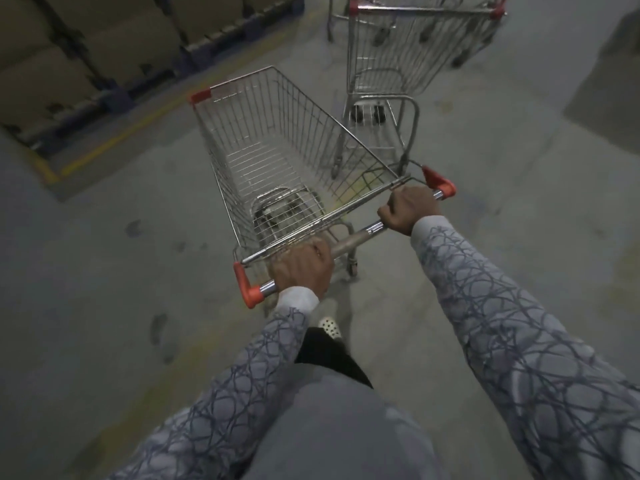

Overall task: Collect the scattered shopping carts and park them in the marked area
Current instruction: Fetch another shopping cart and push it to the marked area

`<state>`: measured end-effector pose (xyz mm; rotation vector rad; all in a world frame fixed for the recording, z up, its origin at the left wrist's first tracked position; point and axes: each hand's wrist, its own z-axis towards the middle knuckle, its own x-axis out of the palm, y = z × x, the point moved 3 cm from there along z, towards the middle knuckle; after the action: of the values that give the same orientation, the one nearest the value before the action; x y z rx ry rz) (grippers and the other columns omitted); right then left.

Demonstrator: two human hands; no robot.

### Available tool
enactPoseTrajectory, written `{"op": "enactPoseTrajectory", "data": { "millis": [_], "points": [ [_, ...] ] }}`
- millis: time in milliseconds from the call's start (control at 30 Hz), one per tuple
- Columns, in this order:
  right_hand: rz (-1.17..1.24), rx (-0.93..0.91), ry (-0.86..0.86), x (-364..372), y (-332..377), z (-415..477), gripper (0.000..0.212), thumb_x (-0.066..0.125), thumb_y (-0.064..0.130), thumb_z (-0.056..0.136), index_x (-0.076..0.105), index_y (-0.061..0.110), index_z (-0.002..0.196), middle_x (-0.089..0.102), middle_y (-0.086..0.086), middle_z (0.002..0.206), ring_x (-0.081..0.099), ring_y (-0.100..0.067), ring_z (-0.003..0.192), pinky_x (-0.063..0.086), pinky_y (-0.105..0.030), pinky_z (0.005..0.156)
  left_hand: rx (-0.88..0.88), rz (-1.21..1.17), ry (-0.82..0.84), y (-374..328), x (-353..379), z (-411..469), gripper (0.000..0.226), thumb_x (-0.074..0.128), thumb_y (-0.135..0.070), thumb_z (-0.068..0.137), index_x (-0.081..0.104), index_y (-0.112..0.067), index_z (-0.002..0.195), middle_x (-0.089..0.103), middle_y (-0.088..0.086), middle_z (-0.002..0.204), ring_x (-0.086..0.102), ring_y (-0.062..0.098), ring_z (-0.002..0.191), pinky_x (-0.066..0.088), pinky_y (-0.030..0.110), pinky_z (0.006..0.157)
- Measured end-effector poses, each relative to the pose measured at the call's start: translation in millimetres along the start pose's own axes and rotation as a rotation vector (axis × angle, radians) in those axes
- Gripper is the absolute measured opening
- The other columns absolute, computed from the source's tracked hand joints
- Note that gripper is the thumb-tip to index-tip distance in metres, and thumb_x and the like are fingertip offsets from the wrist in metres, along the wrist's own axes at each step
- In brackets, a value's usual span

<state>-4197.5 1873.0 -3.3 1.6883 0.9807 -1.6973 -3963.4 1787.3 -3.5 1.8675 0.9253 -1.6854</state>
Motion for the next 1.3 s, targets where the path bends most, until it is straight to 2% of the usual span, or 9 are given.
{"op": "enactPoseTrajectory", "data": {
  "millis": [300, 500, 700, 800, 867, 967, 1067, 1167, 1300],
  "points": [
    [-0.042, -0.178, -0.036, -1, -37, 95, 0.056, 0.030, 0.049, 0.078, 0.066, 0.006, 0.069, 0.063, -0.020, 0.067, 0.057, -0.035, 0.061, 0.029, -0.031, 0.056, -0.146, -0.261, 0.093, -39, -22, 63, 0.050, 0.027, -0.041, 0.103, 0.068, -0.013, 0.105, 0.069, 0.013, 0.108, 0.063, 0.035, 0.101, 0.047, 0.039, 0.087],
    [-0.119, -0.301, -0.042, 1, -53, 154, 0.061, 0.024, 0.050, 0.075, 0.069, 0.009, 0.070, 0.066, -0.016, 0.070, 0.063, -0.034, 0.064, 0.030, -0.029, 0.057, -0.147, -0.156, 0.108, -62, -1, 91, 0.022, 0.045, -0.016, 0.084, 0.067, -0.013, 0.085, 0.056, 0.008, 0.058, 0.056, 0.025, 0.050, 0.043, 0.030, 0.052],
    [-0.124, -0.467, -0.023, -12, -48, 204, 0.053, 0.034, 0.049, 0.082, 0.068, 0.010, 0.071, 0.068, -0.017, 0.076, 0.065, -0.035, 0.071, 0.034, -0.030, 0.058, -0.236, -0.066, 0.051, -83, -8, 113, 0.025, 0.041, -0.013, 0.078, 0.066, -0.013, 0.079, 0.057, 0.007, 0.055, 0.057, 0.025, 0.047, 0.046, 0.032, 0.049],
    [-0.149, -0.508, -0.003, -15, -31, 210, 0.059, 0.022, 0.052, 0.079, 0.064, 0.012, 0.067, 0.068, -0.018, 0.076, 0.065, -0.035, 0.071, 0.037, -0.032, 0.061, -0.328, -0.039, -0.003, -78, -10, 116, 0.023, 0.040, -0.016, 0.079, 0.063, -0.015, 0.076, 0.057, 0.005, 0.056, 0.059, 0.026, 0.047, 0.047, 0.034, 0.051],
    [-0.124, -0.554, -0.007, -16, -14, 201, 0.070, 0.014, 0.053, 0.079, 0.070, 0.012, 0.074, 0.070, -0.016, 0.078, 0.066, -0.033, 0.074, 0.032, -0.033, 0.063, -0.390, 0.055, -0.052, -63, -15, 107, 0.021, 0.041, -0.017, 0.084, 0.062, -0.015, 0.082, 0.061, 0.008, 0.060, 0.062, 0.029, 0.051, 0.050, 0.038, 0.056],
    [-0.039, -0.633, 0.003, -20, 19, 175, 0.064, 0.023, 0.053, 0.093, 0.071, 0.013, 0.079, 0.071, -0.011, 0.080, 0.067, -0.029, 0.074, 0.028, -0.030, 0.060, -0.481, 0.098, 0.114, -17, -9, 95, 0.030, 0.036, -0.032, 0.097, 0.062, -0.019, 0.103, 0.072, 0.011, 0.091, 0.069, 0.037, 0.083, 0.048, 0.038, 0.073],
    [0.105, -0.734, 0.003, -25, 64, 137, 0.042, 0.042, 0.043, 0.096, 0.071, 0.016, 0.082, 0.069, -0.010, 0.073, 0.067, -0.030, 0.067, 0.036, -0.030, 0.060, -0.671, 0.075, 0.028, 49, -15, 67, 0.060, 0.020, -0.044, 0.086, 0.071, -0.012, 0.091, 0.072, 0.014, 0.090, 0.068, 0.036, 0.086, 0.046, 0.035, 0.075],
    [0.240, -0.868, -0.125, -22, 116, 93, 0.026, 0.060, 0.039, 0.087, 0.071, 0.019, 0.074, 0.061, -0.008, 0.055, 0.060, -0.026, 0.047, 0.047, -0.033, 0.054, -0.742, 0.022, -0.018, 120, -25, 47, 0.053, 0.033, -0.045, 0.088, 0.072, -0.010, 0.079, 0.070, 0.020, 0.087, 0.065, 0.038, 0.085, 0.045, 0.037, 0.076],
    [0.363, -0.725, -0.055, -24, 173, 67, 0.070, 0.048, 0.075, 0.082, 0.068, 0.013, 0.058, 0.061, -0.008, 0.052, 0.059, -0.025, 0.045, 0.035, -0.025, 0.049, -0.720, 0.072, 0.149, 198, -31, 41, 0.041, 0.046, -0.046, 0.090, 0.062, -0.019, 0.062, 0.069, 0.012, 0.079, 0.064, 0.031, 0.078, 0.045, 0.035, 0.071]
  ]
}}
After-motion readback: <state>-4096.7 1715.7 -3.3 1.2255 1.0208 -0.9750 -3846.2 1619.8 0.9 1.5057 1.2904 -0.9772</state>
